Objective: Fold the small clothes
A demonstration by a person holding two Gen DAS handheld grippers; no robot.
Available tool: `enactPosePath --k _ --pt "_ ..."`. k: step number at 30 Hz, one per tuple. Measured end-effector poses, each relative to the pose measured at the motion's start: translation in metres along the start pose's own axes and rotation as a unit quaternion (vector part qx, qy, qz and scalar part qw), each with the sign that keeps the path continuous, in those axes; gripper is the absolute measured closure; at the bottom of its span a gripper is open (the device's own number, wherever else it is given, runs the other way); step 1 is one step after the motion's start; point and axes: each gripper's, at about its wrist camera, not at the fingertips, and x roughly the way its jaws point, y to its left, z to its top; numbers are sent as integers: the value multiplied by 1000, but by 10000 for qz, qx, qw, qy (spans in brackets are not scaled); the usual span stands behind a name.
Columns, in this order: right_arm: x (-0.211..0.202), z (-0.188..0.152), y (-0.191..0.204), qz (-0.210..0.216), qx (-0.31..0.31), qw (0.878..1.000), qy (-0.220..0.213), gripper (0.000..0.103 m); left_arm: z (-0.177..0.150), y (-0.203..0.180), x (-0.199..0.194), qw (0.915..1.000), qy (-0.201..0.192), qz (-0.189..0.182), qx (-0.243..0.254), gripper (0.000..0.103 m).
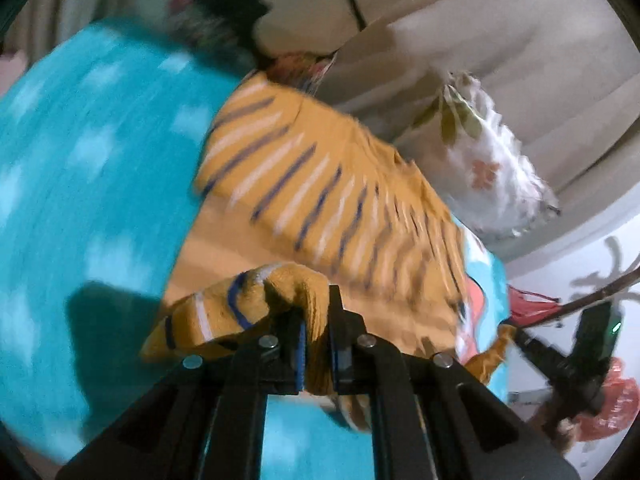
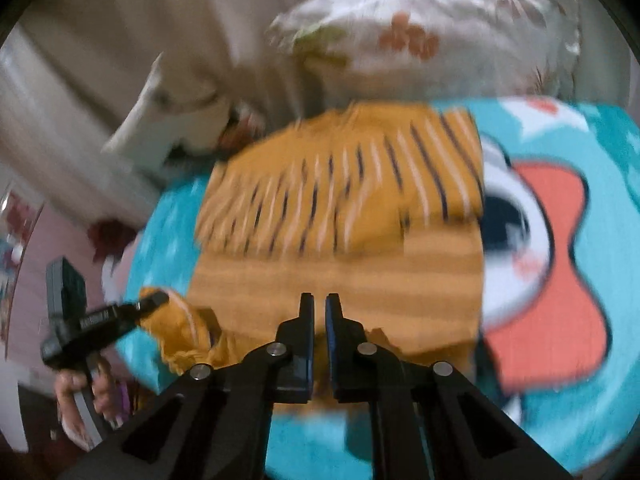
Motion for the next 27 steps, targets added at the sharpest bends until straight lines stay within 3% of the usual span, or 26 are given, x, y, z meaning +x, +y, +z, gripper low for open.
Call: enactPosePath --k 4,6,8,9,10,12,15,18,20,21,22,24,27 --pt "60 67 -2 -897 -52 9959 -53 99 63 -23 59 9978 132 338 556 95" --pt "83 85 -4 -1325 -96 9911 9 98 84 -25 84 9971 285 333 615 95" --pt "90 92 -7 -1270 77 9919 47 97 93 -20 97 9975 501 154 478 94" --pt "90 90 -9 -1096 148 9938 96 86 92 -17 99 9975 555 54 443 94" --pt "90 86 -10 -936 174 9953 174 58 90 -16 99 9973 577 5 460 94" --pt "90 70 -9 -1017 18 9944 297 35 83 -13 97 9963 640 -31 565 94" --pt "101 39 -5 -1410 -406 9867 695 35 74 -9 86 9956 637 -73 676 94" --pt "116 12 1 -1481 -619 9827 927 35 69 -6 72 9959 582 -152 670 94" --pt "128 2 8 -1681 -855 9773 963 48 67 -5 65 9959 547 -163 701 94" --pt "131 0 12 -1626 -907 9776 982 71 65 -5 62 9959 541 -169 708 94" --pt "129 -2 16 -1552 -881 9790 986 86 64 -5 58 9959 531 -176 711 94" --pt "114 -3 30 -1602 -1029 9781 840 92 62 -6 49 9960 454 -213 745 94" --pt "77 11 47 -1510 -1111 9813 433 93 68 -7 37 9966 328 -336 670 94"
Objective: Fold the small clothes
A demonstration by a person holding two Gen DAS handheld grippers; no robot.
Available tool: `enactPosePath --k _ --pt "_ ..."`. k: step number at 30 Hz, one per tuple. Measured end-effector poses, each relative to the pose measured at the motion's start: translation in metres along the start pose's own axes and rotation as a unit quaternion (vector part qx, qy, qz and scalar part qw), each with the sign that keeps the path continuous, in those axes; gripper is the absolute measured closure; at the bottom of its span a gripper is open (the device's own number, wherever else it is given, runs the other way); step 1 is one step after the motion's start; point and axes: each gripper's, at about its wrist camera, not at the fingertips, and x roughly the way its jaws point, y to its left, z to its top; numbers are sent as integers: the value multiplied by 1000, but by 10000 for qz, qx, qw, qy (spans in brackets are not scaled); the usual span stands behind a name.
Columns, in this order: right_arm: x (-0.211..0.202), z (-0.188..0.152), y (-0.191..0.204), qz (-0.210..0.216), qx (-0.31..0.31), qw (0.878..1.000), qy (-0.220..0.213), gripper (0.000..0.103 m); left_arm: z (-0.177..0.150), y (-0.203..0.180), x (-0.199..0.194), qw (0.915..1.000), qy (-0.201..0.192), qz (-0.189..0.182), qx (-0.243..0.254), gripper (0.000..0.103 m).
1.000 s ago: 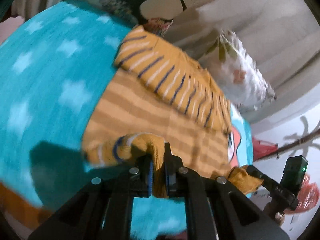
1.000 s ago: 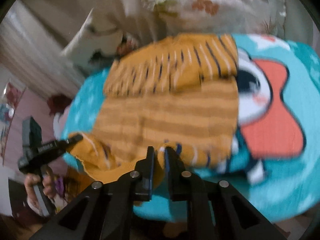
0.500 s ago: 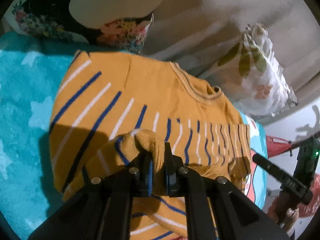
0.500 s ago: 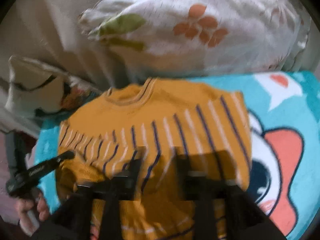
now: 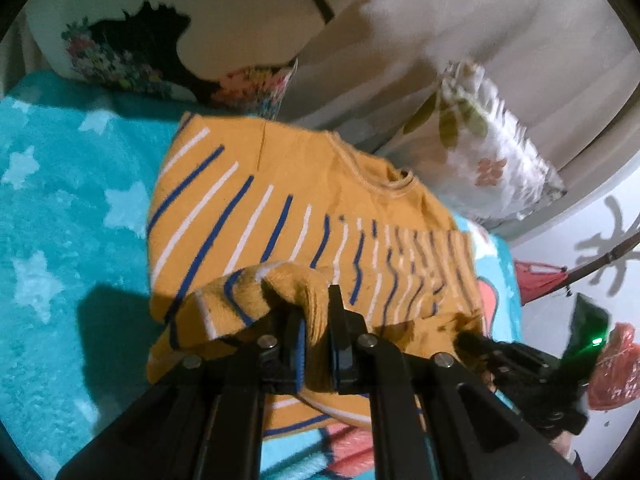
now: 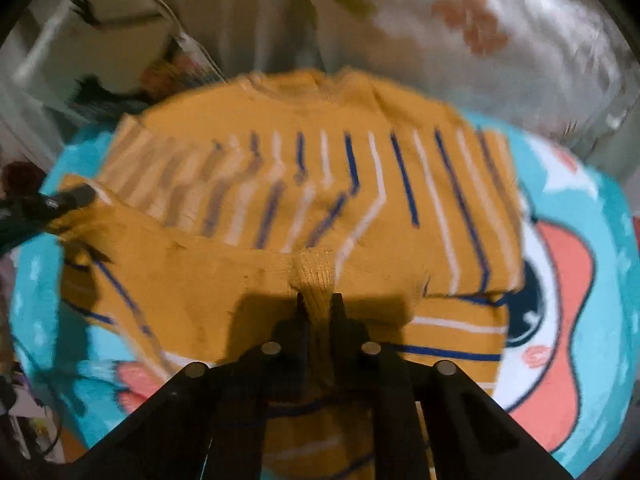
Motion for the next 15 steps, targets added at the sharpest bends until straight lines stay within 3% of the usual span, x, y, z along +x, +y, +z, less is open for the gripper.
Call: enactPosePath --k 3,5,6,7,8,9,10,11,13,15 --pt "-22 31 -11 -117 60 9992 -366 93 21 -4 5 9999 -66 -102 39 94" --pt "-16 62 -23 -339 181 9979 -513 92 36 -8 20 9995 -147 61 263 91" --pt "-6 76 -30 -530 288 9966 -553 84 43 -9 32 9988 -175 221 402 90" --pt "9 87 -36 -806 353 9949 -495 68 50 -8 42 9981 -136 417 437 90" --pt "25 95 -41 -1217 375 9914 -290 61 55 -4 51 9977 14 609 306 90" --pt "31 97 -44 -1535 398 9872 -142 59 57 1 52 9985 117 535 73 89" --pt "30 96 -45 -1617 465 9856 -169 59 56 6 46 9995 86 277 -91 78" --pt "21 89 -44 -1372 571 9882 -358 58 53 12 37 9998 -35 36 -170 53" --pt "5 70 -45 -1077 653 9906 -536 31 42 24 16 9989 -354 236 -209 21" --pt "-1 47 -45 -1149 615 9899 -561 28 29 42 -1 9961 -546 611 -323 20"
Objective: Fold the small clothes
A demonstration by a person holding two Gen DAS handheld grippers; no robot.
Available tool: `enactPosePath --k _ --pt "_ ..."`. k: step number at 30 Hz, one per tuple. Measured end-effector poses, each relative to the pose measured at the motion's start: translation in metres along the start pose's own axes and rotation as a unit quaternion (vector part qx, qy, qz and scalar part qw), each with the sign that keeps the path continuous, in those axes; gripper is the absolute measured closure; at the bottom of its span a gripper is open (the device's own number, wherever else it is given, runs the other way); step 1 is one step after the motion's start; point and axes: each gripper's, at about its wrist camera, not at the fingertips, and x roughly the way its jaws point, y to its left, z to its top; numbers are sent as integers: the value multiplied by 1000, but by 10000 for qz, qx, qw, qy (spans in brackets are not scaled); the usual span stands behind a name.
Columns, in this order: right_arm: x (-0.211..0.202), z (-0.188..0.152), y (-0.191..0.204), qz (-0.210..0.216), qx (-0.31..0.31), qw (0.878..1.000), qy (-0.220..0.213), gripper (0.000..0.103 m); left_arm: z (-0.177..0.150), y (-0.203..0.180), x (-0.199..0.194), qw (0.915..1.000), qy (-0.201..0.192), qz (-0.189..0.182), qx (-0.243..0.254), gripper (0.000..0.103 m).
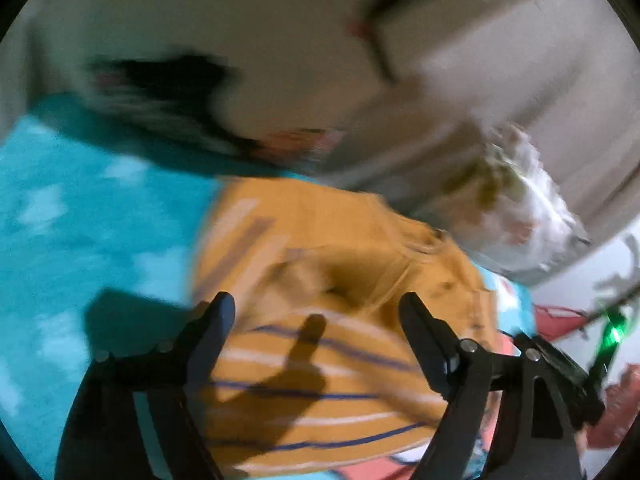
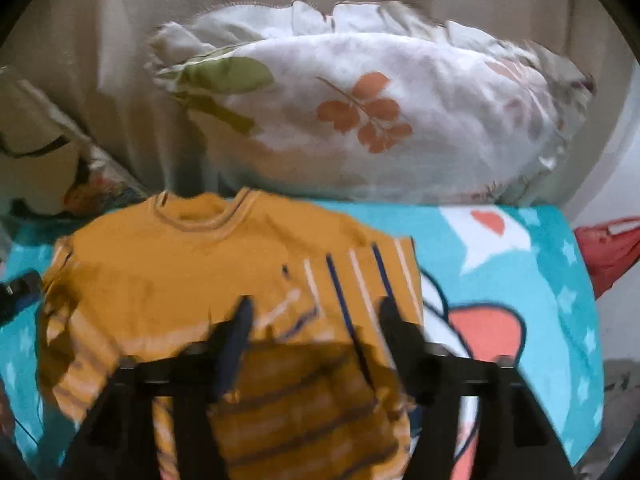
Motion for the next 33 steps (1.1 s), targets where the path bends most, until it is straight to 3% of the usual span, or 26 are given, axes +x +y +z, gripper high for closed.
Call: enactPosePath --k 3,7,9,12,20,24,27,30,33 --pt "-4 -34 -12 -111 4 9999 132 28 -15 35 -13 9988 229 318 -290 20" --pt "-9 -68 -49 364 589 9972 268 28 -51 71 -40 9929 269 714 -912 20" --pt "-11 -82 -61 579 796 9945 352 28 -71 81 -51 9883 301 704 -1320 20" --pt "-9 -99 -79 762 1019 9909 439 28 -101 72 -64 9844 245 606 -1631 20" --pt "-9 -131 -112 1256 1073 9850 495 28 -168 23 -71 9868 293 844 -1352 20" --pt "4 -147 -120 2009 1478 9656 731 28 -186 21 -76 9856 355 713 -1490 20" --pt "17 -154 -118 2563 1860 9439 938 28 -184 15 -64 9888 356 463 -1376 20" --pt "27 -153 -108 2901 2202 9257 1024 28 -174 12 -38 9905 428 51 -1305 20" --pt "34 -144 -97 2985 2379 9186 1026 28 -159 13 -6 9898 526 -243 -1303 16"
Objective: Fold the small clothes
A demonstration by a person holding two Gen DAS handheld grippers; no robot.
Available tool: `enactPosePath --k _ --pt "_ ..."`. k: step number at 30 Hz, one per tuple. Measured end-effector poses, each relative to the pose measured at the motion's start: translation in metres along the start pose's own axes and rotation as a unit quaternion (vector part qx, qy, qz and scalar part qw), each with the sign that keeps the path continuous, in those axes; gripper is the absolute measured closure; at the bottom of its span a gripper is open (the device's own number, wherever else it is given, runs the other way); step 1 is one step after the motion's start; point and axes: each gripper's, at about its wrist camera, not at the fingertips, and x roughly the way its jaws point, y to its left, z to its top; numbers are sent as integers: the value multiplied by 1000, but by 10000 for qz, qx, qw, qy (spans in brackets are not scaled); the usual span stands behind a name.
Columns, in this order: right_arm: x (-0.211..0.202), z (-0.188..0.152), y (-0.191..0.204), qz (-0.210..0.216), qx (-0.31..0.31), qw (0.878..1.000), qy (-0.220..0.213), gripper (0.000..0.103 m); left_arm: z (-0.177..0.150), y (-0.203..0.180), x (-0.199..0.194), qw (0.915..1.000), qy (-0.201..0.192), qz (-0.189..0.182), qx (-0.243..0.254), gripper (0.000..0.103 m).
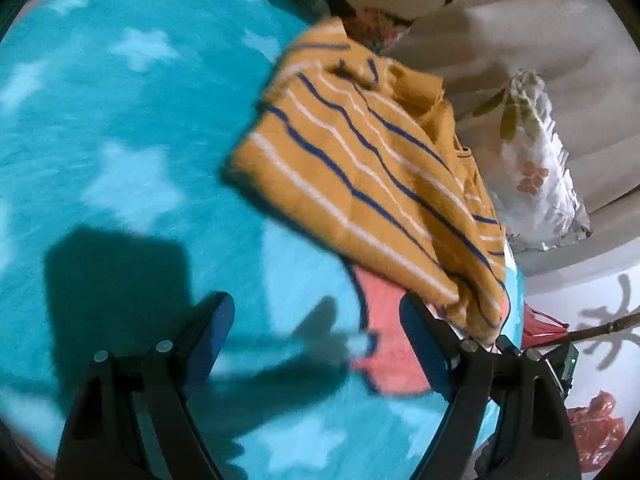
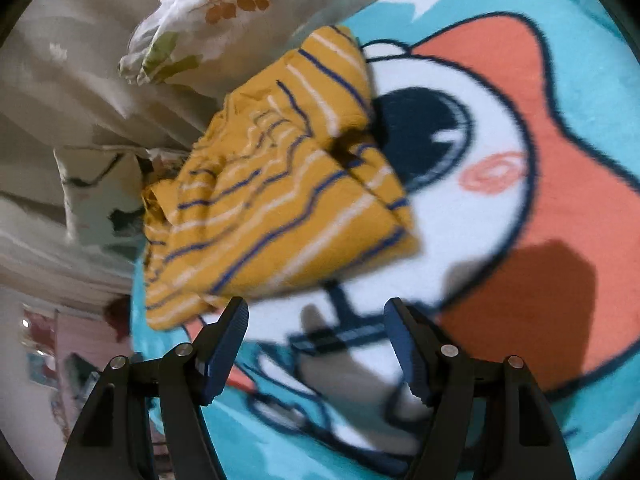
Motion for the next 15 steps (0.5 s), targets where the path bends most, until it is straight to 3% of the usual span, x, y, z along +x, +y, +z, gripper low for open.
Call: enactPosePath --k 1,8,15 --pt "6 3 3 -10 70 10000 8 28 6 -4 1 9998 -166 -92 56 9" --pt "36 16 31 1 264 9993 -261 20 65 -12 29 9981 4 -616 57 7" --pt "69 57 53 -230 299 9957 -843 20 98 -30 54 9971 91 -736 176 6"
